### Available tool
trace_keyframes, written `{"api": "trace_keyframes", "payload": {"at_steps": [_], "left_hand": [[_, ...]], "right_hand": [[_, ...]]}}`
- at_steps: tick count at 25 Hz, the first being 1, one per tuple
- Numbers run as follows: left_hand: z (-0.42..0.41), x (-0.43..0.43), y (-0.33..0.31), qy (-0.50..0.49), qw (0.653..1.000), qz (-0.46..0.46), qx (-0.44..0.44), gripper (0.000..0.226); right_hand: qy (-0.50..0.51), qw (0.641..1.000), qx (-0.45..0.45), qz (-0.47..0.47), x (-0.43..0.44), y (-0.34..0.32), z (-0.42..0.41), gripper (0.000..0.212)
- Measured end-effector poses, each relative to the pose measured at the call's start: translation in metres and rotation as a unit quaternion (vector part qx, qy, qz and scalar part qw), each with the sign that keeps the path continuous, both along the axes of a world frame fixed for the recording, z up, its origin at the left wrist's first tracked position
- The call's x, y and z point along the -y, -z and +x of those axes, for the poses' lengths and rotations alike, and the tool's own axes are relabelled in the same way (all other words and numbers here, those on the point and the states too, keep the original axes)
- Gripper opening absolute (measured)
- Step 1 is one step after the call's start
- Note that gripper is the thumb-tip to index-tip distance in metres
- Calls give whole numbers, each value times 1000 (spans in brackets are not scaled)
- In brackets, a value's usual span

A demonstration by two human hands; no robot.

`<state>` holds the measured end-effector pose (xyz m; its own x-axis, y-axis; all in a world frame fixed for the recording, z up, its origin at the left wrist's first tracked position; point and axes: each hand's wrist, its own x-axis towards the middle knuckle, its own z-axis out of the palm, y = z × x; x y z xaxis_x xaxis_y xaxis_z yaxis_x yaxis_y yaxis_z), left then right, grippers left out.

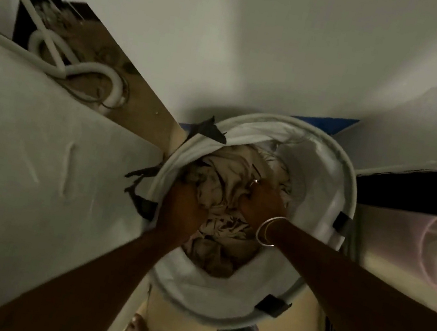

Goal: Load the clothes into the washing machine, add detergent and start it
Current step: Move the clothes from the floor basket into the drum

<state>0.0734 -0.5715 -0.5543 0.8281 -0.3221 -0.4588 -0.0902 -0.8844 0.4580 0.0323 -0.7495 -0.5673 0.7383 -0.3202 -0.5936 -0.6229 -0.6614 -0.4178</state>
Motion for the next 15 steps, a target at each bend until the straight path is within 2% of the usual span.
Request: {"api": "trace_keyframes", "payload": {"at_steps": [2, 5, 7, 10, 12, 15], "left_hand": [[-1, 15, -63, -31, 999, -35, 1, 30], [0, 29, -146, -89, 994, -68, -8, 15], [0, 30, -198, -102, 987, -122, 6, 3], [3, 23, -278, -165, 968, -186, -22, 12], [6, 11, -335, -222, 950, -210, -64, 24], [6, -6, -404, -239, 931, -261, -95, 11]], "right_hand": [[131, 987, 76, 63, -11, -44, -12, 40], [238, 948, 158, 144, -23, -108, -33, 42], [285, 916, 202, 198, -30, -152, -43, 38], [260, 889, 296, 231, -42, -224, -54, 47], [203, 890, 356, 200, -51, -280, -60, 50], [69, 901, 408, 132, -67, -350, -64, 65]]}}
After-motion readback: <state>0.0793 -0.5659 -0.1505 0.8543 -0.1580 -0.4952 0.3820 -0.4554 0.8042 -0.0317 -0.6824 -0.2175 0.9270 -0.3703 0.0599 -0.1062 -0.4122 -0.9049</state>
